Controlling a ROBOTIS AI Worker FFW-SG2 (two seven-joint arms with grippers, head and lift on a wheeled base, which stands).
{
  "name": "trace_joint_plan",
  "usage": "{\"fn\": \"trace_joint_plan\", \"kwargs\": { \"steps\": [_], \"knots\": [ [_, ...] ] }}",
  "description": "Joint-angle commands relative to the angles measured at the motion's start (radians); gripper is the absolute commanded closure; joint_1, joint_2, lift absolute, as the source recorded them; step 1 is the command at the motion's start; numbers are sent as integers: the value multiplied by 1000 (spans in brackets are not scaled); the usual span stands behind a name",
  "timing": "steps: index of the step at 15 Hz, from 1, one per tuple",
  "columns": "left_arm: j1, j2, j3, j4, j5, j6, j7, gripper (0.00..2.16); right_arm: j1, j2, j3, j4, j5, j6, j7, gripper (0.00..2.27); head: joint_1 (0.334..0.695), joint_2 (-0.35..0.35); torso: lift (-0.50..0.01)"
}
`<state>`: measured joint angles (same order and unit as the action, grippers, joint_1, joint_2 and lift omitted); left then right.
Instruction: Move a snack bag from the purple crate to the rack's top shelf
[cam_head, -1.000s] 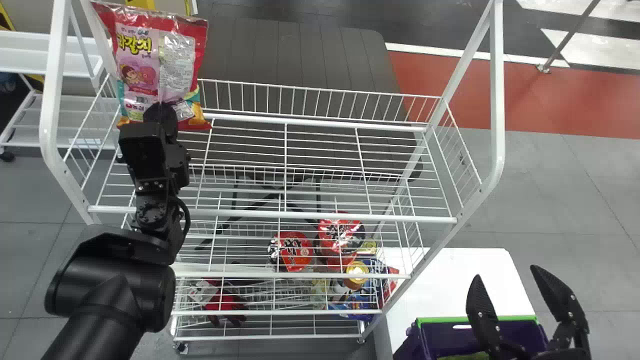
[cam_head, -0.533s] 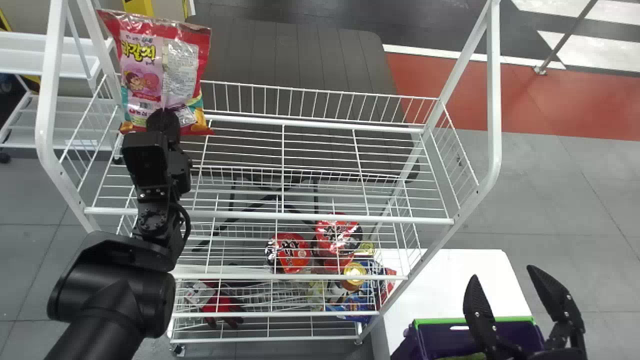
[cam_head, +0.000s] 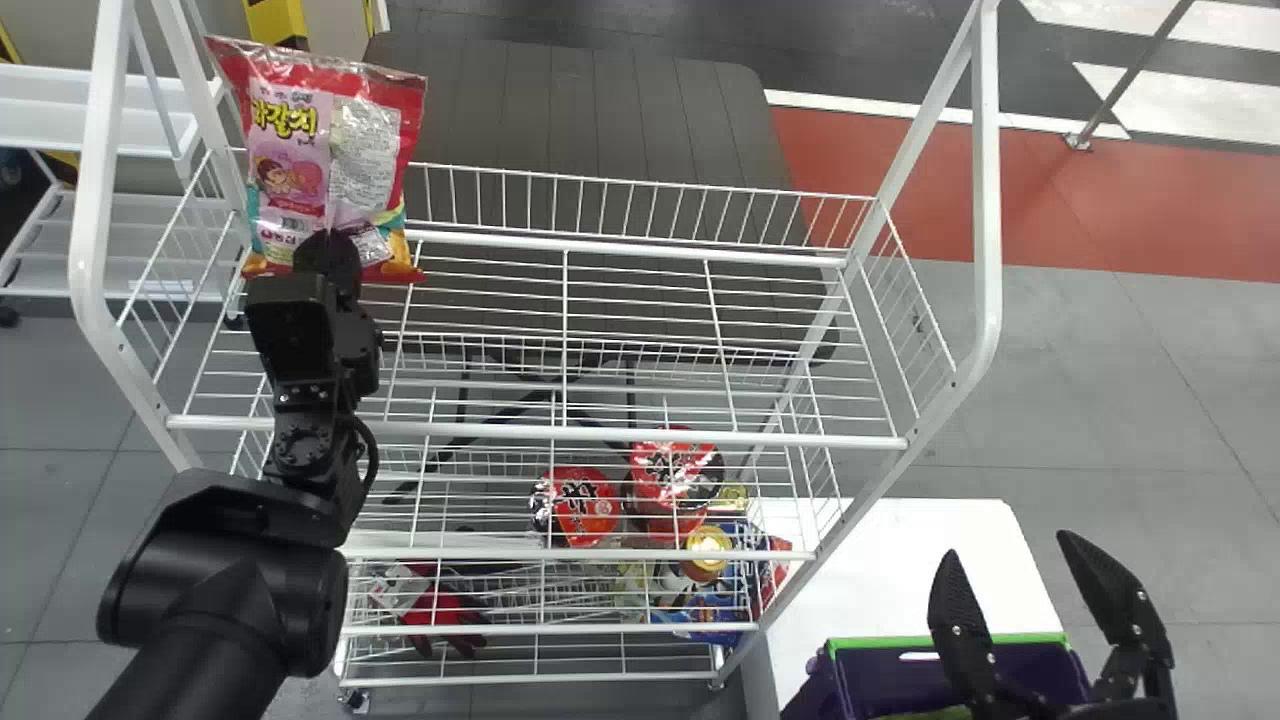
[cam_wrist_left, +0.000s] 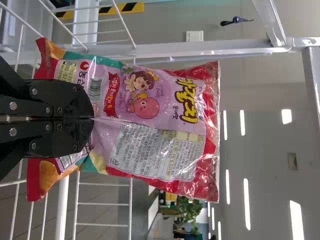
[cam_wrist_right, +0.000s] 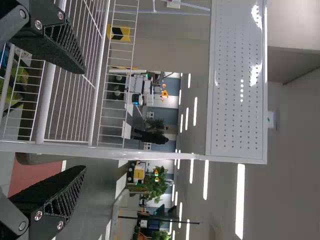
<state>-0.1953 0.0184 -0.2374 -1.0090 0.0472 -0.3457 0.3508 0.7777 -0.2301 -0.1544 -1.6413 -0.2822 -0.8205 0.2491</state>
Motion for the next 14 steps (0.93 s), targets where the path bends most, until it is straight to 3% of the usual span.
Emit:
{"fn": "trace_joint_plan", "kwargs": {
  "steps": [1,7,10,14],
  "knots": [
    [-9,0,4,35,2,-17,-3,967,0,0,1,0,0,-2,4,151,695,-168,-1],
    [-12,0,7,50,3,-32,-6,583,2,0,1,0,0,-9,6,151,695,-158,-1],
    [-10,0,7,50,2,-48,-1,83,2,0,1,3,0,-9,6,151,695,-157,-1],
    [-4,2,7,47,2,-94,-3,63,-3,0,1,11,0,-9,6,151,695,-158,-1]
  ]
}}
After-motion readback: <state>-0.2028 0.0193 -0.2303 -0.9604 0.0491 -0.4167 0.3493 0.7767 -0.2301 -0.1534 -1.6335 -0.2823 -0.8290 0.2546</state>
